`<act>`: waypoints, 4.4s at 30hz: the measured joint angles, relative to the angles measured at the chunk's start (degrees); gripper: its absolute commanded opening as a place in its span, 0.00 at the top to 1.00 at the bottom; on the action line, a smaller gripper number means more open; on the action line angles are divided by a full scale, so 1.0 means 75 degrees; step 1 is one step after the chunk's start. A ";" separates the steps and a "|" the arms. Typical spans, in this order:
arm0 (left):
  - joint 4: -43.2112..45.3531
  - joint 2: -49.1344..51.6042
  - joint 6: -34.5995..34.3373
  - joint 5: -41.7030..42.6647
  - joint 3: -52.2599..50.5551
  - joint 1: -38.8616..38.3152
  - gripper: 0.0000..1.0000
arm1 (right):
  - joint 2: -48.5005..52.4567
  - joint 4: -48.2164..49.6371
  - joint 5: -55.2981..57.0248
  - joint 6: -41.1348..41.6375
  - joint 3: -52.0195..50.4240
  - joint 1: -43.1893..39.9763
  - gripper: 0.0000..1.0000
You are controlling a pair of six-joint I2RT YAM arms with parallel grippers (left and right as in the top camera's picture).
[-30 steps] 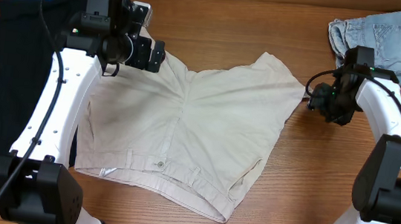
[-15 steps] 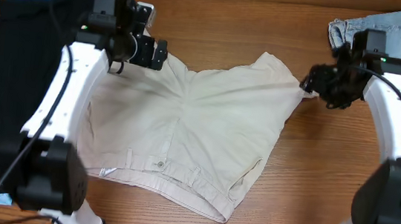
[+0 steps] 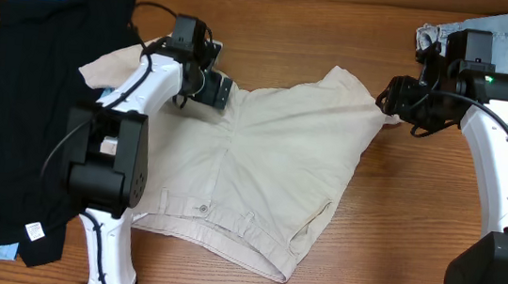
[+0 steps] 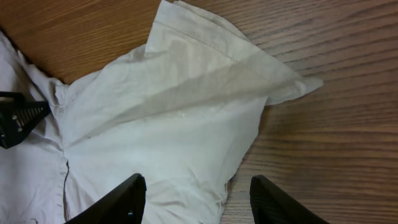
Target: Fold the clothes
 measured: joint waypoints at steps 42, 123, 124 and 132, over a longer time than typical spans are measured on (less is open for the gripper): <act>-0.4607 0.1367 0.1547 0.0784 0.6706 -0.1172 0.00 | 0.0000 -0.0784 0.0006 0.0000 -0.0017 0.0877 0.37; -0.4570 0.1370 0.2308 -0.1652 0.7236 -0.1265 0.00 | 0.2221 0.2859 0.2224 0.1343 -0.0991 0.1180 0.24; -0.4572 0.1370 0.2288 -0.1833 0.7236 -0.1227 0.00 | 0.2366 0.2873 0.2294 0.1311 -0.0994 0.1276 0.24; -0.4602 0.1370 0.2133 -0.2661 0.7236 -0.0868 0.00 | 0.2605 0.2891 0.2655 0.0597 -0.0991 0.1918 0.30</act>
